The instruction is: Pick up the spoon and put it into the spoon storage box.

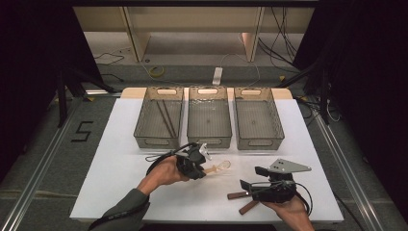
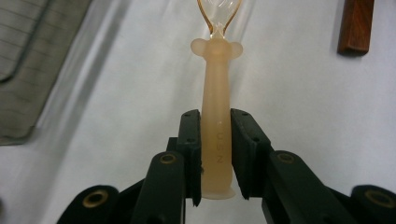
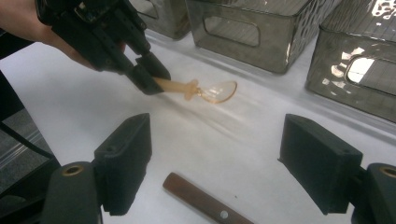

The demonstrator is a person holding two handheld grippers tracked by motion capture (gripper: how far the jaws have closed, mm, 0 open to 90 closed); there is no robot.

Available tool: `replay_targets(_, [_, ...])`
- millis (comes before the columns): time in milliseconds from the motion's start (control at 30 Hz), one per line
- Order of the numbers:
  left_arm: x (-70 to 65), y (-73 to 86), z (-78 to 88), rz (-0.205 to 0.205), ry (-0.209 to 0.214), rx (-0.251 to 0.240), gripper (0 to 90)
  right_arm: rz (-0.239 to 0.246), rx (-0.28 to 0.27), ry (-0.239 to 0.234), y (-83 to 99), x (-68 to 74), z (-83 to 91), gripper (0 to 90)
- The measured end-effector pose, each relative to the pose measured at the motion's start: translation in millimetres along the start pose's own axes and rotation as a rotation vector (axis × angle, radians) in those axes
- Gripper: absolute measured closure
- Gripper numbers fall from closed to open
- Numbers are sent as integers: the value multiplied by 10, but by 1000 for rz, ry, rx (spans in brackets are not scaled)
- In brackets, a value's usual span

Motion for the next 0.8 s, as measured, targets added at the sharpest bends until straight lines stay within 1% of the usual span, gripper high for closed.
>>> replay_targets(33, [16,-5,25,12,1,-10,744,0,0,0,1,1,-1,258])
replay_targets(67, [28,-7,42,14,0,-14,744,2,3,2,4,0,-2,258])
replay_targets(133, [53,-18,80,40,-14,-33,744,1,2,1,3,1,-2,258])
replay_targets(267, [93,-38,148,71,-37,-58,744,1,3,3,5,-1,-1,258])
replay_targets(433, [137,-48,229,90,-51,-89,743,3,6,4,8,1,-2,258])
replay_targets(633, [183,-69,320,134,-66,-140,743,2,6,4,7,1,-4,258])
replay_targets(667, [193,-72,339,135,-68,-144,744,1,6,4,8,1,-4,258])
replay_targets(800, [221,-88,399,157,-79,-168,744,1,6,5,9,3,-8,258])
Point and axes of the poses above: each handheld gripper's, and its own axes: z roughly backward along the jaws, y roughly out of its underside, x roughly to its left, the point moved 5 cm from there along -z, roughly forward along the jaws, and after that the axes turned 12 degrees about -z, right-handed, at the moved point
